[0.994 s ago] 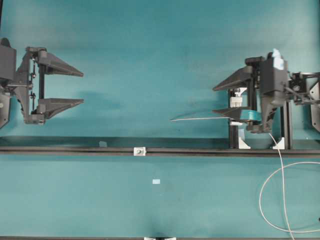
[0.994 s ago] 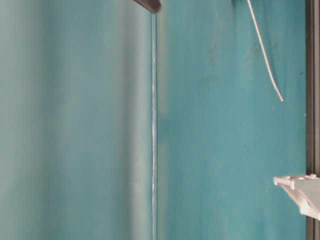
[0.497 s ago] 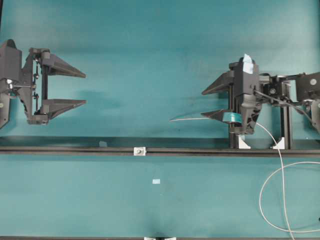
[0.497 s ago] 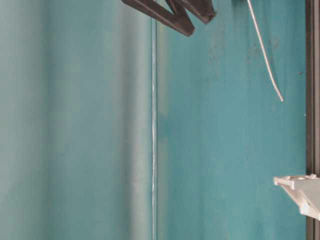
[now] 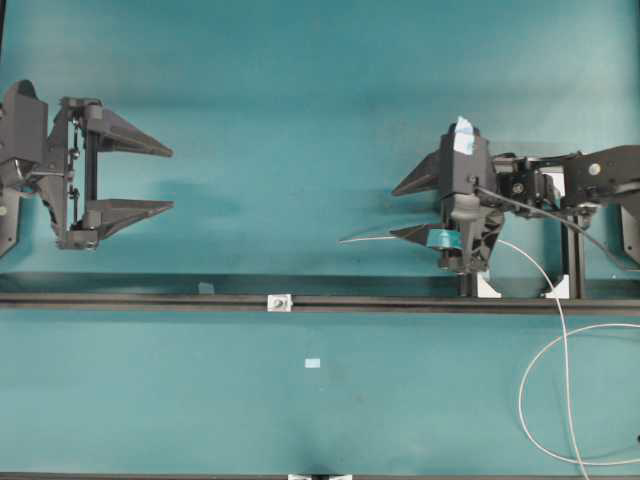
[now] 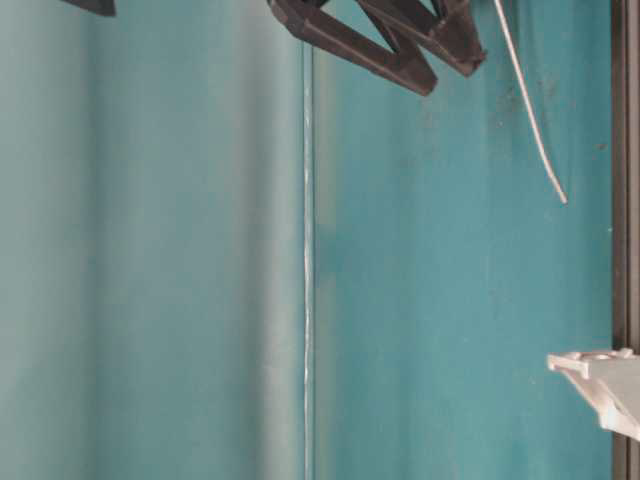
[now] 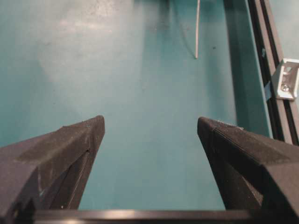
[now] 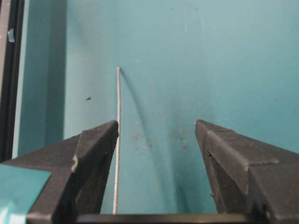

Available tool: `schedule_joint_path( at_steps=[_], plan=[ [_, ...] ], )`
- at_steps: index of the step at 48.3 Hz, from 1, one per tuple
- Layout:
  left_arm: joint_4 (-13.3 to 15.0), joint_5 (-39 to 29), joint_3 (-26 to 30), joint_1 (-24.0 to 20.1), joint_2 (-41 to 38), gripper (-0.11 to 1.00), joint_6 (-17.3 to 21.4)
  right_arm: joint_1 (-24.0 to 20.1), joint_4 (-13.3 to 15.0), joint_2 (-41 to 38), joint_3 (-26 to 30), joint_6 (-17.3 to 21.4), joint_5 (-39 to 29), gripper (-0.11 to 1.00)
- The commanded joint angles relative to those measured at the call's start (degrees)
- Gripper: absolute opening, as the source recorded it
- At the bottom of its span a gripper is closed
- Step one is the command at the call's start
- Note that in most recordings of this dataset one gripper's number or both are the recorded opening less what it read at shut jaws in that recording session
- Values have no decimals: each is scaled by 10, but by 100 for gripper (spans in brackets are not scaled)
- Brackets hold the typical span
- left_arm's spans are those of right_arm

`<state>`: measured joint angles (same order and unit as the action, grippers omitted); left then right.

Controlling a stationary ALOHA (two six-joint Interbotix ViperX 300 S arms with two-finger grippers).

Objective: Insert the wire into the hole on the left side and pull it with the left arm.
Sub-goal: 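Lower the right gripper and close it on the white wire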

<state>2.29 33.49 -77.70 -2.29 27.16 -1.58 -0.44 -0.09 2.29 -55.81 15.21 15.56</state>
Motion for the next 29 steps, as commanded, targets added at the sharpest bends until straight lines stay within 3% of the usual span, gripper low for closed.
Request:
schedule_joint_path(
  at_steps=[1, 29],
  plan=[
    [0, 5, 11, 0, 1, 67, 1, -7, 0, -3, 15, 1, 3, 75],
    [0, 5, 11, 0, 1, 67, 1, -11, 0, -47, 37, 5, 2, 74]
  ],
)
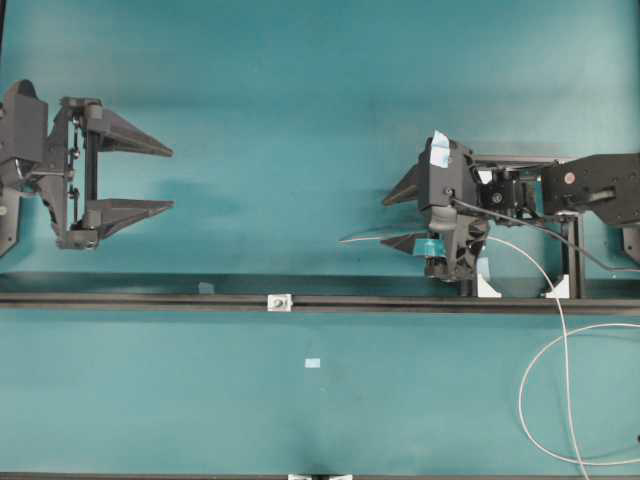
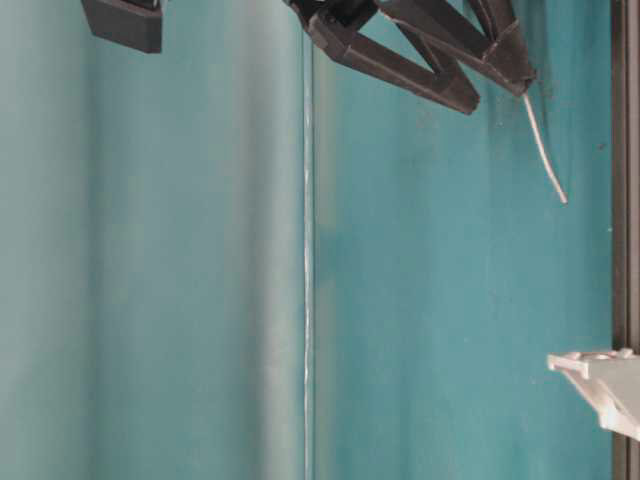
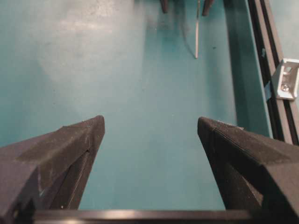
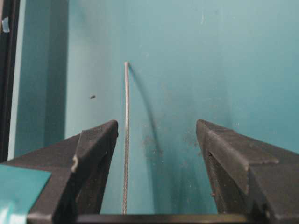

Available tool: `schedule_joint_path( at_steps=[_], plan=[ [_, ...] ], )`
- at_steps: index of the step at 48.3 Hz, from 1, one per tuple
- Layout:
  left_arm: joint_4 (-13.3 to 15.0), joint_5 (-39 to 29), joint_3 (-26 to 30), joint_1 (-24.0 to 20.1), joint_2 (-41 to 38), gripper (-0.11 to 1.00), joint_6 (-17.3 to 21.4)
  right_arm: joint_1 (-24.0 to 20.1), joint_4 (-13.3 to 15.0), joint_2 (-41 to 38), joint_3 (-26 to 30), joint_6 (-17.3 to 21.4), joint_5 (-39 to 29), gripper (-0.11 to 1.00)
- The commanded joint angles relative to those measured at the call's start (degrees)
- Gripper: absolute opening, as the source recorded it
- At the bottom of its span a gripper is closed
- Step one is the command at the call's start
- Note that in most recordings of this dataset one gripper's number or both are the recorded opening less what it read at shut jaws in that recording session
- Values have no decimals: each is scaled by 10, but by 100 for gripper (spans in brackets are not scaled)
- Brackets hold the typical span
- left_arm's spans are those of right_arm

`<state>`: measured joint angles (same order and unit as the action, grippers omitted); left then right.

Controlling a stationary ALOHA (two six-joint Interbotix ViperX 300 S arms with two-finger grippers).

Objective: Insert the wire into the hole on the left side and pull it with the left arm.
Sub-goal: 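Lower the right gripper and close it on the white wire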

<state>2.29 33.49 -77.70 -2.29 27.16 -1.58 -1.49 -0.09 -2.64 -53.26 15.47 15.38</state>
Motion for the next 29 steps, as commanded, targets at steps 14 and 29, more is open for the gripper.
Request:
schedule_joint_path(
  at_steps=[14, 29],
  plan=[
    [0, 5, 11, 0, 1, 67, 1, -1, 0, 2, 13, 9, -5, 65],
    [0, 5, 11, 0, 1, 67, 1, -1, 0, -3, 13, 9, -4, 64]
  ],
)
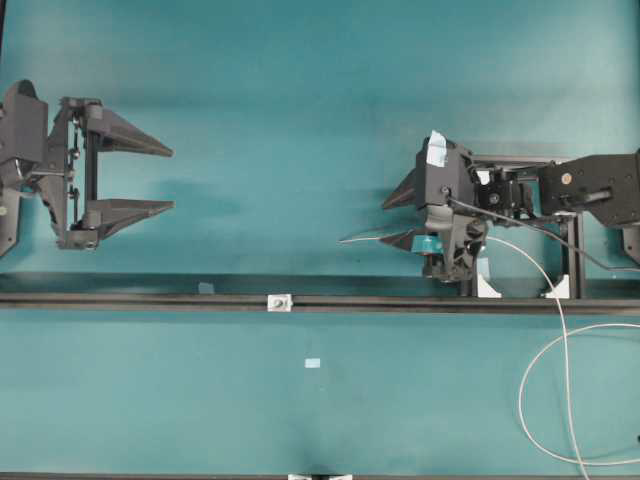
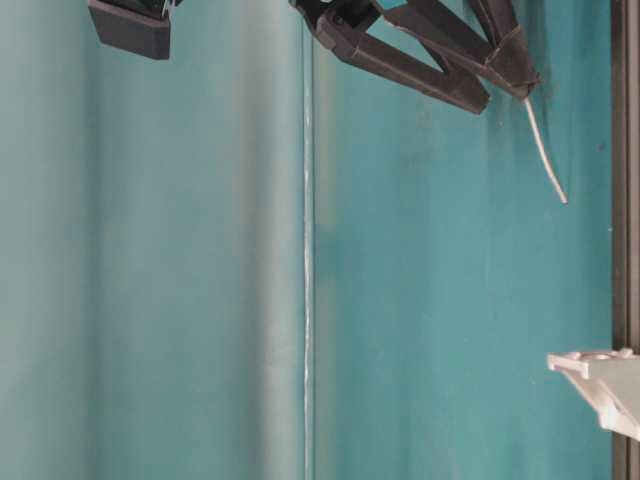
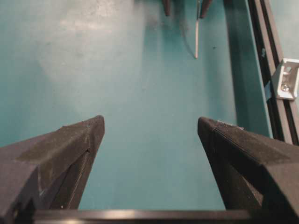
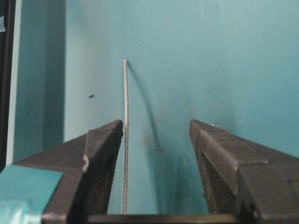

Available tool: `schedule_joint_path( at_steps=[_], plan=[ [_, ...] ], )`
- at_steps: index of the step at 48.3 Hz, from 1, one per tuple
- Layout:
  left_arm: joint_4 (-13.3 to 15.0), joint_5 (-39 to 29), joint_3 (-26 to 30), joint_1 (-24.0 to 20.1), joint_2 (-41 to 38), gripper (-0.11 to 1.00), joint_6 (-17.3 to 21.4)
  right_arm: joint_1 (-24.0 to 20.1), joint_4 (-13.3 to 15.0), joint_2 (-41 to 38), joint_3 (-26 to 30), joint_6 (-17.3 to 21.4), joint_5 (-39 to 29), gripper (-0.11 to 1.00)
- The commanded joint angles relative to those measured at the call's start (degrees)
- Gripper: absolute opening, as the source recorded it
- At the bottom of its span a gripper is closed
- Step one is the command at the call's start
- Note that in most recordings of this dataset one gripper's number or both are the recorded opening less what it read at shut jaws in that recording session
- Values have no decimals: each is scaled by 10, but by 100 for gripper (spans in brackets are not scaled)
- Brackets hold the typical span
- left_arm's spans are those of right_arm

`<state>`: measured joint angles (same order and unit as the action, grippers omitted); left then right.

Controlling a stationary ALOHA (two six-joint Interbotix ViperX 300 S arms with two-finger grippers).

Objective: Insert the wire into the hole on the left side and pull it with the left arm.
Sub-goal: 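Lower the right gripper and close it on the white wire, then lift the wire with the right gripper and carry it down toward the rail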

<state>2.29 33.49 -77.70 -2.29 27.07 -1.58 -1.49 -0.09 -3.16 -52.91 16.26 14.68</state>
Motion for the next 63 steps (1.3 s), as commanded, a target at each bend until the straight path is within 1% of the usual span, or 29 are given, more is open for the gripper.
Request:
schedule_joint_path(
  at_steps=[1, 22, 28, 29, 31, 39, 41, 43, 56, 63],
  plan=[
    [0, 5, 10, 0, 2, 67, 1, -1, -1, 2, 11, 1, 3, 64],
    [0, 5, 11, 0, 2, 67, 1, 0, 0, -8, 16, 0, 5, 64],
    [1, 5, 11, 0, 2, 67, 1, 2, 0, -8, 16, 0, 6, 63],
    [0, 5, 11, 0, 2, 67, 1, 1, 0, -8, 16, -1, 6, 62],
    [1, 5, 11, 0, 2, 67, 1, 2, 0, -8, 16, -1, 6, 56],
    [0, 5, 11, 0, 2, 67, 1, 3, 1, -8, 16, -3, 4, 12],
    [0, 5, 11, 0, 2, 67, 1, 4, 1, -8, 16, -4, 4, 6],
    [0, 5, 11, 0, 2, 67, 1, 4, 1, -8, 16, -4, 4, 5],
    [1, 4, 11, 0, 2, 67, 1, 5, 2, -7, 16, -4, 5, 5],
    [0, 5, 11, -1, 2, 67, 1, 6, 3, 15, 16, -5, -3, 5]
  ],
)
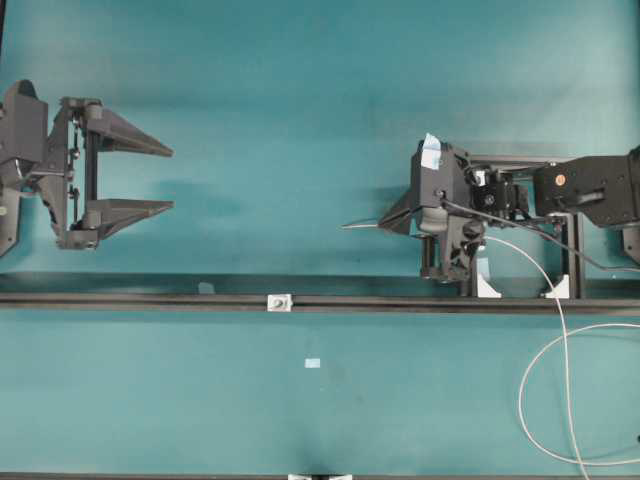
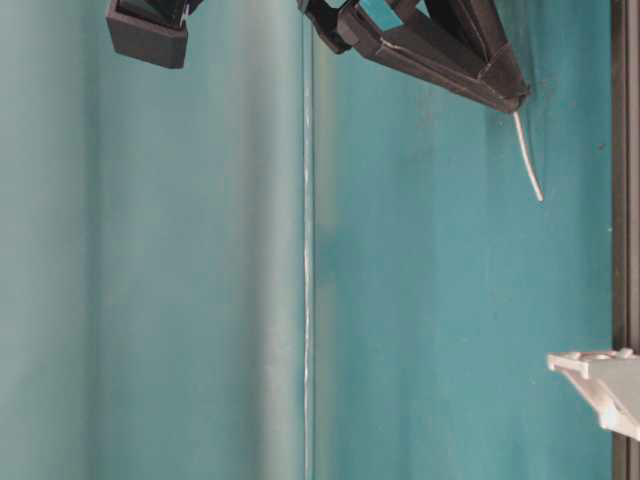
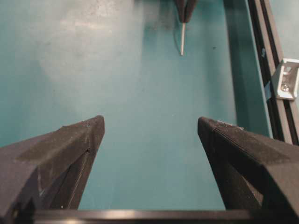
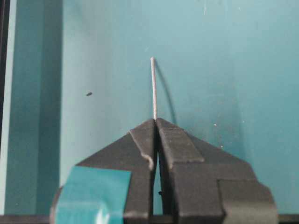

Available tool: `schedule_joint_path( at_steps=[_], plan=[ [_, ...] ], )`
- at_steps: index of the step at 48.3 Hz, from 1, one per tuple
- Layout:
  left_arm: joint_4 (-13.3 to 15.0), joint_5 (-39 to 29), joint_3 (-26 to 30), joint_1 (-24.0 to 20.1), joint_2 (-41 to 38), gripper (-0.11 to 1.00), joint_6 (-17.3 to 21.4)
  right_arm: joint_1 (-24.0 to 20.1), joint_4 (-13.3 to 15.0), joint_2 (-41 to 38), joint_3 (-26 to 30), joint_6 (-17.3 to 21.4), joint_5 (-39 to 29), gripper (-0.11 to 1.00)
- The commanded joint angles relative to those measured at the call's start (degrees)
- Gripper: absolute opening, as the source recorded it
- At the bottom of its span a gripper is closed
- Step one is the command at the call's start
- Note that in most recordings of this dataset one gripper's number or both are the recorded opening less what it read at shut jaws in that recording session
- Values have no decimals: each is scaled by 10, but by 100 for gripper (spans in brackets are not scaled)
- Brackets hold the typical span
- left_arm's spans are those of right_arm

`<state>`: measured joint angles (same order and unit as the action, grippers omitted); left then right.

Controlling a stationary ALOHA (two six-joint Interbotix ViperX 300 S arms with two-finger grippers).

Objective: Insert the wire into the hole on the left side and pull it with the left arm.
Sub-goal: 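Lift the wire with the right gripper and carry it down toward the rail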

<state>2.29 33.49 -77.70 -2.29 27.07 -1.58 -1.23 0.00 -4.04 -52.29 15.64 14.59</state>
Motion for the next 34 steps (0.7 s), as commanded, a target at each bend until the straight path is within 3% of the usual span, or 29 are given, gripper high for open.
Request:
schedule_joint_path(
  at_steps=[1, 34],
  plan=[
    [1, 5, 11, 0, 2, 67, 1, 4, 2, 30, 10, 0, -4, 5],
    [0, 2, 23, 0, 8, 67, 2, 25, 24, 151, 14, -4, -95, 5]
  ],
)
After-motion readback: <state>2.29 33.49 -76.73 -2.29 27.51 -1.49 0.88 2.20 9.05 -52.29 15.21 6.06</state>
